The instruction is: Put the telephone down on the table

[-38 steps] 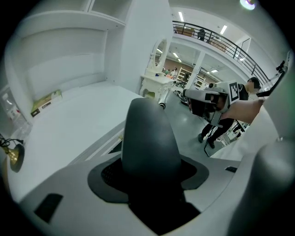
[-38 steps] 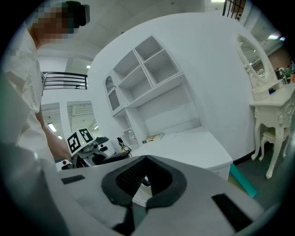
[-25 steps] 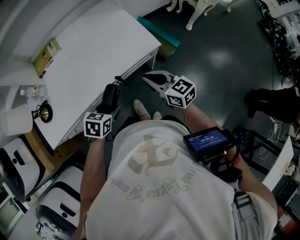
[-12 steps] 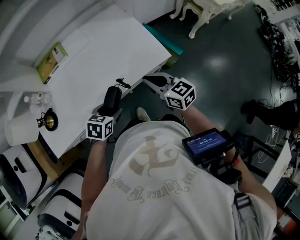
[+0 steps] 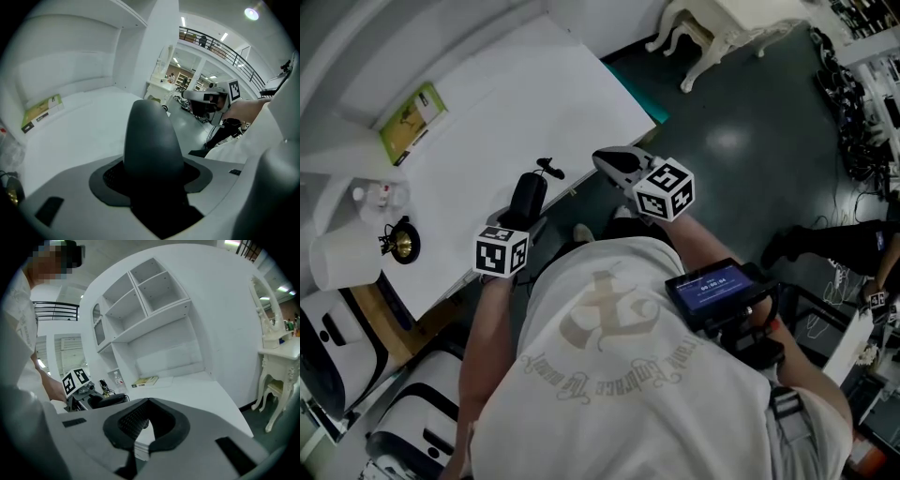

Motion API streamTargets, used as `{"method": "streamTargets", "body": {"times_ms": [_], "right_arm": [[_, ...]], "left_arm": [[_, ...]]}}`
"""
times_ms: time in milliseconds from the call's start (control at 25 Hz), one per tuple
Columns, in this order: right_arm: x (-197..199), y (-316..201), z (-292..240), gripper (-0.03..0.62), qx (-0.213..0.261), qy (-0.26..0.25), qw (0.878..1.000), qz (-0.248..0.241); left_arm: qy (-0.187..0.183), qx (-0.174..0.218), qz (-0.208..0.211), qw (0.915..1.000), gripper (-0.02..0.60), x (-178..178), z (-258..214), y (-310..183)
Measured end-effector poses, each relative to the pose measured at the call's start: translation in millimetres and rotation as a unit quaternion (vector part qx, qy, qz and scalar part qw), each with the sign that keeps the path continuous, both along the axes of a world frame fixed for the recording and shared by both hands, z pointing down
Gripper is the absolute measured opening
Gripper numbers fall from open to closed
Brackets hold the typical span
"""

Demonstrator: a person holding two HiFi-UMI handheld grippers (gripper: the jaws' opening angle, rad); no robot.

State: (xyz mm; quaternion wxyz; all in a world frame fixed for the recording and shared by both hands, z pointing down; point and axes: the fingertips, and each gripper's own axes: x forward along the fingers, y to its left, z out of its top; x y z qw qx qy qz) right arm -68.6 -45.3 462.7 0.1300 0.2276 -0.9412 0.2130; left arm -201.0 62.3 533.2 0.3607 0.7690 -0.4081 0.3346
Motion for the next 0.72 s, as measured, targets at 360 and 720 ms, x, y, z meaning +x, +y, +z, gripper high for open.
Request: {"method": "streamTargets", "body": {"times_ms": [360,720], "right_arm": [[-19,-2,1,0.015,-0.006,0.006,1.000,-0.022],[-37,-43,10,0.015,-0.016,-0.002,0.998,-0.059]], "left_arm": [[0.003,0.000,-0.024,0.9997,0.281,-12,-4,8],[-0.005,-0.008,-0.041,0.9991,0.281,-14,0,-26]]}}
